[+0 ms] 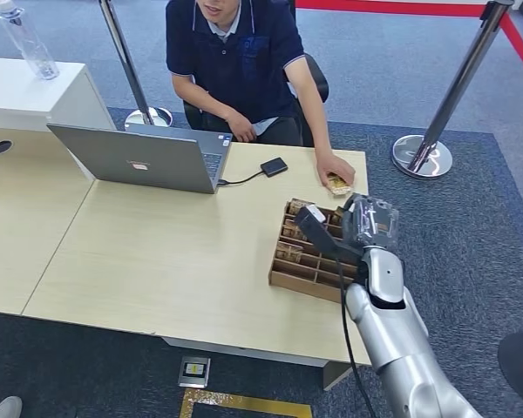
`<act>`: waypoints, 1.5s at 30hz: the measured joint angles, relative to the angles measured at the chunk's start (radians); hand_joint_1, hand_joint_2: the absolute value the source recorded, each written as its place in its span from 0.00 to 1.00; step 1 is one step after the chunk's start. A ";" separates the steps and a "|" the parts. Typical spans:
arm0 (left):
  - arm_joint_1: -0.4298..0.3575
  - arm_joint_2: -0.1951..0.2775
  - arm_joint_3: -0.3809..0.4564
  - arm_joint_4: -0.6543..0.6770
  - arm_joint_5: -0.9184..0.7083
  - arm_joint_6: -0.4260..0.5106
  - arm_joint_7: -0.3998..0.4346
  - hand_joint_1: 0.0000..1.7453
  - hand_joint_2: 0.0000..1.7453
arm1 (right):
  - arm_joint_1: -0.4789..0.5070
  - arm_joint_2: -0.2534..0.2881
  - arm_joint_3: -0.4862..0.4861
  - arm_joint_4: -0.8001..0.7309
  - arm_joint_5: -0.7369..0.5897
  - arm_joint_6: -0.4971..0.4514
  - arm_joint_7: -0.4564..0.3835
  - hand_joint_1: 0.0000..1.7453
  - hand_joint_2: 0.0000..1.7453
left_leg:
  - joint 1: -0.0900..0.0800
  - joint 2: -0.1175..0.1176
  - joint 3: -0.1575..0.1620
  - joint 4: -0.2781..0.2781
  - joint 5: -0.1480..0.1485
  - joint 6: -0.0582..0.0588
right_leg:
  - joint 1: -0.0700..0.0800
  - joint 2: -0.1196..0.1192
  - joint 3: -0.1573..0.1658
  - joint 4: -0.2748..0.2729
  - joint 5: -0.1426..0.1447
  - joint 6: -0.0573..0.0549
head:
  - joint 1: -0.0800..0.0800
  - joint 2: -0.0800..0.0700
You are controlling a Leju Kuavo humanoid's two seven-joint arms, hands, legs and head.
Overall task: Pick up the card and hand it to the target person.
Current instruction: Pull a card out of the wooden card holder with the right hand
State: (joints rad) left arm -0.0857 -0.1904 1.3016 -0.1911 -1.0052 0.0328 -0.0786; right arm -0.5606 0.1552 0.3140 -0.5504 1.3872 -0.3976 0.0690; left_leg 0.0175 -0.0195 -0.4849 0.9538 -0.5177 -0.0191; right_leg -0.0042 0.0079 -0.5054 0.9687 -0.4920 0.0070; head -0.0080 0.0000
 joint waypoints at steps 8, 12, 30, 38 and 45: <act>0.000 0.000 0.000 0.000 -0.004 0.000 0.000 0.00 0.00 | 0.023 -0.007 -0.001 -0.039 0.006 0.003 0.000 1.00 1.00 | 0.000 0.000 0.000 0.000 0.000 0.000 | 0.000 0.000 0.000 0.000 0.000 0.000 | 0.000 0.000; 0.000 0.000 0.000 0.000 -0.006 -0.001 0.000 0.00 0.00 | 0.034 -0.010 -0.006 -0.056 0.011 0.002 -0.008 1.00 1.00 | 0.000 0.000 0.000 0.000 0.000 0.000 | 0.000 0.000 0.000 0.000 0.000 0.000 | 0.000 0.000; 0.000 0.000 0.004 0.000 -0.007 -0.003 0.000 0.00 0.00 | 0.032 -0.016 -0.010 -0.161 0.040 -0.050 -0.093 1.00 1.00 | 0.000 0.000 0.000 0.000 0.000 0.000 | 0.000 0.000 0.000 0.000 0.000 0.000 | 0.000 0.000; -0.001 -0.002 0.004 0.001 -0.009 -0.009 0.000 0.00 0.00 | -0.012 -0.014 -0.007 -0.183 0.049 -0.054 -0.111 1.00 1.00 | 0.000 0.000 0.000 0.000 0.000 0.000 | 0.000 0.000 0.000 0.000 0.000 0.000 | 0.000 0.000; -0.002 -0.004 0.004 0.002 -0.008 -0.011 0.000 0.00 0.00 | -0.063 -0.008 0.000 -0.184 0.052 -0.017 -0.108 0.21 1.00 | 0.000 0.000 0.000 0.000 0.000 0.000 | 0.000 0.000 0.000 0.000 0.000 0.000 | 0.000 0.000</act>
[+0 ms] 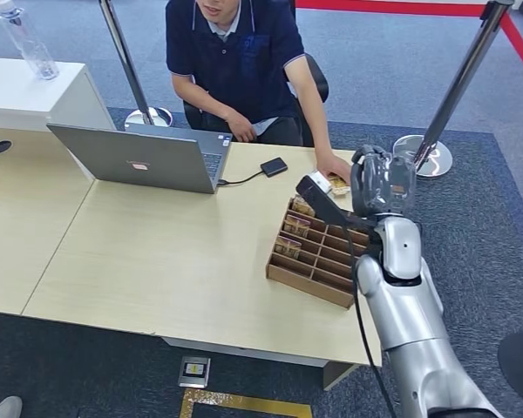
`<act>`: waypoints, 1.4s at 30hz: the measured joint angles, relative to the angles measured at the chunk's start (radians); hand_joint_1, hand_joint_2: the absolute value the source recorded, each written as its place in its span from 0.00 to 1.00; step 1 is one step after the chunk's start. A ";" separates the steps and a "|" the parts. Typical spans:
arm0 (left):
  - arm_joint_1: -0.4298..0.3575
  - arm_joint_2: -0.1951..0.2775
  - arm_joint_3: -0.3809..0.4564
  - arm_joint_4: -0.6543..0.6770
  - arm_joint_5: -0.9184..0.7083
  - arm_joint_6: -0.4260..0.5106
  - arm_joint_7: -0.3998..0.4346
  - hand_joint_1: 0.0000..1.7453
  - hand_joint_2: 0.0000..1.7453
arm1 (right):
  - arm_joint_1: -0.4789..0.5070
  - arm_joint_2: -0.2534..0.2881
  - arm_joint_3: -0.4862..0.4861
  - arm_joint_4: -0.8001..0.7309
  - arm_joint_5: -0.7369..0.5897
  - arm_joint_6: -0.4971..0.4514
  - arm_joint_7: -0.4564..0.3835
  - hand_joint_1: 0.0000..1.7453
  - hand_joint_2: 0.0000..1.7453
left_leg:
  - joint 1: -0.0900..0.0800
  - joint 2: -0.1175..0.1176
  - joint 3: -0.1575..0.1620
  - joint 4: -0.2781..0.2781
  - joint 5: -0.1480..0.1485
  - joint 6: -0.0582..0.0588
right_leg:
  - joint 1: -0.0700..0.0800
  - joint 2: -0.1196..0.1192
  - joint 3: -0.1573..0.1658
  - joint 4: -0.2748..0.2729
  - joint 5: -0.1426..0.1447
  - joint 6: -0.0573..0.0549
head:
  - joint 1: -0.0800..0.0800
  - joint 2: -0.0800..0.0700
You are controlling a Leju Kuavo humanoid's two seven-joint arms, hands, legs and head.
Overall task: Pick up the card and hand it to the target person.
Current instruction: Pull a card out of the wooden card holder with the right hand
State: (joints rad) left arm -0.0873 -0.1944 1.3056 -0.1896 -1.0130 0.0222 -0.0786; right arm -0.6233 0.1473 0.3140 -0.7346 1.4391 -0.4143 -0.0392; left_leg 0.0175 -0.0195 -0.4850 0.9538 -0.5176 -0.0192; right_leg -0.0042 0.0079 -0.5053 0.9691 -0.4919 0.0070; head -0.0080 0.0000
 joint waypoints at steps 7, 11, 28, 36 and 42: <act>-0.001 -0.002 0.002 0.000 0.004 0.007 0.010 0.00 0.00 | -0.018 0.003 0.015 0.085 -0.018 0.031 0.036 0.12 1.00 | 0.000 0.000 0.000 0.000 0.000 0.000 | 0.000 0.000 0.000 0.000 0.000 0.000 | 0.000 0.000; -0.001 -0.002 0.007 0.000 0.007 0.011 0.012 0.00 0.00 | -0.013 0.003 0.018 0.130 -0.027 0.019 0.039 0.15 1.00 | 0.000 0.000 0.000 0.000 0.000 0.000 | 0.000 0.000 0.000 0.000 0.000 0.000 | 0.000 0.000; 0.000 -0.002 0.016 0.000 -0.002 0.008 0.011 0.00 0.00 | 0.084 -0.024 0.017 0.113 -0.054 0.000 0.061 0.40 1.00 | 0.000 0.000 0.000 0.000 0.000 0.000 | 0.000 0.000 0.000 -0.001 0.000 0.000 | 0.000 0.000; 0.000 -0.002 0.016 0.000 -0.009 0.004 0.014 0.00 0.00 | 0.110 -0.035 0.016 0.093 -0.045 0.032 0.072 0.41 1.00 | 0.000 0.000 0.000 0.000 0.000 0.000 | 0.000 0.000 0.000 0.000 0.000 0.000 | 0.000 0.000; 0.000 -0.002 0.016 0.000 -0.015 0.005 0.016 0.00 0.00 | 0.111 -0.036 0.016 0.099 -0.033 0.044 0.077 0.46 1.00 | 0.000 0.000 0.000 0.000 0.000 0.000 | 0.000 0.000 0.000 0.000 0.000 0.000 | 0.000 0.000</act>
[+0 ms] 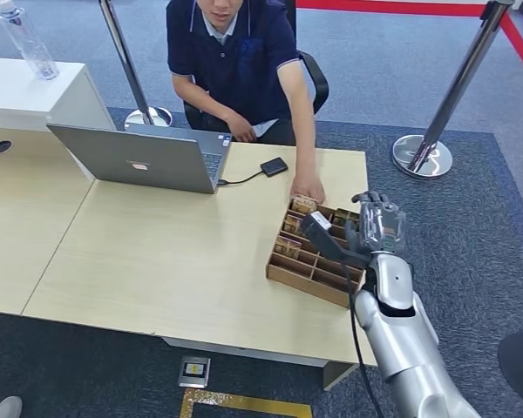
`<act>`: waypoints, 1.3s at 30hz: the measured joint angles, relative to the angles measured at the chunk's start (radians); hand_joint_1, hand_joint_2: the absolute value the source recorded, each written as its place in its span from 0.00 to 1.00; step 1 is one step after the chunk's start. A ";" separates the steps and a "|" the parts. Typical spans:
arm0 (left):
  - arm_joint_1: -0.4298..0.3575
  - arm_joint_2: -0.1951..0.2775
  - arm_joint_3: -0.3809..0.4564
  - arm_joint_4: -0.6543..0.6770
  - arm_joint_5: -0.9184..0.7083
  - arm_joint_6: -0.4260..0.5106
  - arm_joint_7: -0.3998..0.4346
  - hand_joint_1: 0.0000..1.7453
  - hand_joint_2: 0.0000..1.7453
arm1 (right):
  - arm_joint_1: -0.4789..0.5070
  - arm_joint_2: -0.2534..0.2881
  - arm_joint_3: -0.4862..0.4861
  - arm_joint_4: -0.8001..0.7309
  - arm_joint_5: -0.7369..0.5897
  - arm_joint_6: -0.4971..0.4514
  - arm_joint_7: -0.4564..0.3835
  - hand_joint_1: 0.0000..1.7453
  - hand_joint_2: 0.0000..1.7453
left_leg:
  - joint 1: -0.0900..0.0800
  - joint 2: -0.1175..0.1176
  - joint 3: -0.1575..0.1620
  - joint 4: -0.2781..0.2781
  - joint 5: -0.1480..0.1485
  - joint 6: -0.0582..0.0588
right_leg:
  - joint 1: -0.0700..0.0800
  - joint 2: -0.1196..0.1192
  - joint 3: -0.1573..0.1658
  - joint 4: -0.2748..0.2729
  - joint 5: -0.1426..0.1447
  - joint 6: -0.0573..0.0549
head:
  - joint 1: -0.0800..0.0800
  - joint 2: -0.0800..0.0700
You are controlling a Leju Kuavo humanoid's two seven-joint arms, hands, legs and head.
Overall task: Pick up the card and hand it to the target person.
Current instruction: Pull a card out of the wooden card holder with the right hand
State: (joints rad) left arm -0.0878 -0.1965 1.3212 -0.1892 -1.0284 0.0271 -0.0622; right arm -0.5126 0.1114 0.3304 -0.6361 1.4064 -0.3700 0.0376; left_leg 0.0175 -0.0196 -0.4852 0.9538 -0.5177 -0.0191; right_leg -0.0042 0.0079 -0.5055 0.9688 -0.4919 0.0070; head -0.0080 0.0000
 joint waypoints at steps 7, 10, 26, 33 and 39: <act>0.000 0.000 0.000 0.000 -0.004 0.000 0.002 0.00 0.00 | -0.020 0.008 0.000 0.016 0.002 0.016 0.002 0.51 1.00 | 0.000 0.000 0.000 0.000 0.000 0.000 | 0.000 0.000 0.000 0.000 0.000 0.000 | 0.000 0.000; 0.000 0.000 0.000 0.000 -0.004 0.000 0.002 0.00 0.00 | -0.044 0.012 -0.001 0.039 0.001 0.014 0.003 0.51 1.00 | 0.000 0.000 0.000 0.000 0.000 0.000 | 0.000 0.000 0.000 0.000 0.000 0.000 | 0.000 0.000; 0.000 0.000 0.000 0.000 -0.001 0.000 0.002 0.00 0.00 | -0.089 0.013 -0.001 0.113 -0.010 -0.007 0.000 0.52 1.00 | 0.000 0.000 0.000 0.000 0.000 0.000 | 0.000 0.000 0.000 0.000 0.000 0.000 | 0.000 0.000; 0.000 0.000 0.000 0.000 0.000 0.003 0.002 0.00 0.00 | -0.084 0.011 -0.001 0.120 -0.010 -0.012 -0.001 0.52 1.00 | 0.000 0.000 0.000 0.000 0.000 0.000 | 0.000 0.000 0.000 0.000 0.000 0.000 | 0.000 0.000; 0.000 0.000 0.000 0.000 0.003 0.005 0.002 0.00 0.00 | -0.071 0.008 -0.001 0.121 -0.010 -0.019 -0.003 0.53 1.00 | 0.000 0.000 0.000 0.000 0.000 0.000 | 0.000 0.000 0.000 0.000 0.000 0.000 | 0.000 0.000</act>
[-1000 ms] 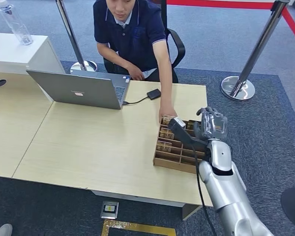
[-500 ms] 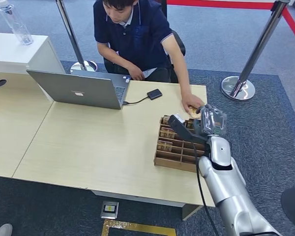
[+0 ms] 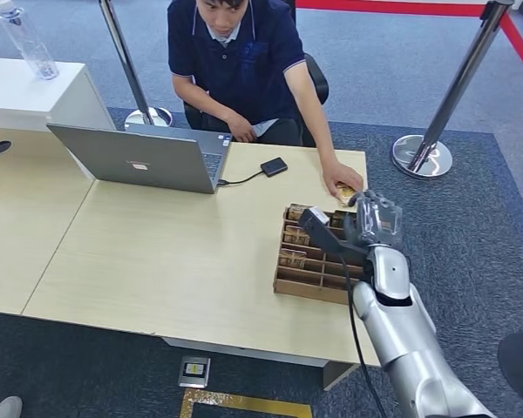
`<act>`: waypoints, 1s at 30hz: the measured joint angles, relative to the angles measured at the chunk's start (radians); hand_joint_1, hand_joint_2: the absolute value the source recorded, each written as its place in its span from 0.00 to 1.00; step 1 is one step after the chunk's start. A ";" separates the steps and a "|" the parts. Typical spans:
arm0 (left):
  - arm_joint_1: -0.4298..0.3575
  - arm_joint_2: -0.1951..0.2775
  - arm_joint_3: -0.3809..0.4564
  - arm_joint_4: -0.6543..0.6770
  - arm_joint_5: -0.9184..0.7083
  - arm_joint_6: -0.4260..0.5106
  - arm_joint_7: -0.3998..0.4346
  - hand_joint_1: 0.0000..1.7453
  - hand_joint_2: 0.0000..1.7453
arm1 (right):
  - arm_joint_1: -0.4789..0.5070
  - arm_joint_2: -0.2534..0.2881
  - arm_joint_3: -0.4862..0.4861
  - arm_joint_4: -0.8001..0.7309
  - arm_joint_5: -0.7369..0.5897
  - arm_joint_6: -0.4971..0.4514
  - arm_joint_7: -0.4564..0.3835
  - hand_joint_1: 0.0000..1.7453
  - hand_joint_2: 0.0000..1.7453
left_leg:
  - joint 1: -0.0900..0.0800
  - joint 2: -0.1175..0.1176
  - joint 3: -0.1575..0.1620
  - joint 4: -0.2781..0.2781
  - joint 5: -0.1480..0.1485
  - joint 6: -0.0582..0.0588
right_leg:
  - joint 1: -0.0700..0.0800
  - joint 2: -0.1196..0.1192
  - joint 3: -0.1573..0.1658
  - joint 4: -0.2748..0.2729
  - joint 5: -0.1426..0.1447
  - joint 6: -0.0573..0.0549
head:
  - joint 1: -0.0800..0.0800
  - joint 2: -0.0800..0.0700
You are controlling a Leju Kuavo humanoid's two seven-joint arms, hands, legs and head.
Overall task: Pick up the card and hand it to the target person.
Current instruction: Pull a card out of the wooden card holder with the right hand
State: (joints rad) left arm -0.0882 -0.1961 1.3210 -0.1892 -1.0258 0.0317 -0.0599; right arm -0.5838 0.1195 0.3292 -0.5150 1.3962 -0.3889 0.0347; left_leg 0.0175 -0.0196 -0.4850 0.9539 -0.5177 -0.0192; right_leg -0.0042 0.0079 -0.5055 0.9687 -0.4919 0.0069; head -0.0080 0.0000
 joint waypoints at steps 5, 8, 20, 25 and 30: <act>0.000 0.000 0.000 0.000 0.000 0.000 0.000 0.00 0.00 | 0.011 -0.003 0.000 0.000 0.000 0.000 -0.002 0.55 1.00 | 0.000 0.000 0.000 0.000 0.000 0.000 | 0.000 0.000 0.000 0.000 0.000 0.000 | 0.000 0.000; 0.000 0.000 0.000 0.000 0.000 0.000 0.000 0.00 0.00 | 0.015 -0.004 0.000 0.000 0.000 0.001 -0.002 0.59 1.00 | 0.000 0.000 0.000 0.000 0.000 0.000 | 0.000 0.000 0.000 0.000 0.000 0.000 | 0.000 0.000; 0.000 0.000 0.000 0.000 -0.006 -0.001 0.000 0.00 0.00 | 0.034 -0.009 0.000 -0.015 0.002 -0.010 -0.004 1.00 1.00 | 0.000 0.000 0.000 0.000 0.000 0.000 | 0.000 0.000 0.000 0.000 0.000 0.000 | 0.000 0.000; 0.000 0.000 0.000 0.000 -0.006 -0.002 0.000 0.00 0.00 | 0.058 -0.014 0.000 -0.053 0.010 -0.030 -0.008 1.00 1.00 | 0.000 0.000 0.000 0.000 0.000 0.000 | 0.000 0.000 0.000 0.000 0.000 0.000 | 0.000 0.000; 0.001 0.000 0.001 0.000 0.000 -0.002 -0.003 0.00 0.00 | 0.124 -0.038 0.000 -0.194 0.031 -0.033 -0.026 1.00 1.00 | 0.000 0.000 0.000 0.000 0.000 0.000 | 0.000 0.000 0.000 0.000 0.000 0.000 | 0.000 0.000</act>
State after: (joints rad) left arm -0.0872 -0.1961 1.3216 -0.1892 -1.0258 0.0301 -0.0631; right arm -0.4598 0.0816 0.3293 -0.7085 1.4272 -0.4216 0.0088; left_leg 0.0174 -0.0197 -0.4853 0.9540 -0.5177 -0.0191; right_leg -0.0043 0.0079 -0.5055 0.9684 -0.4919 0.0070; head -0.0079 0.0000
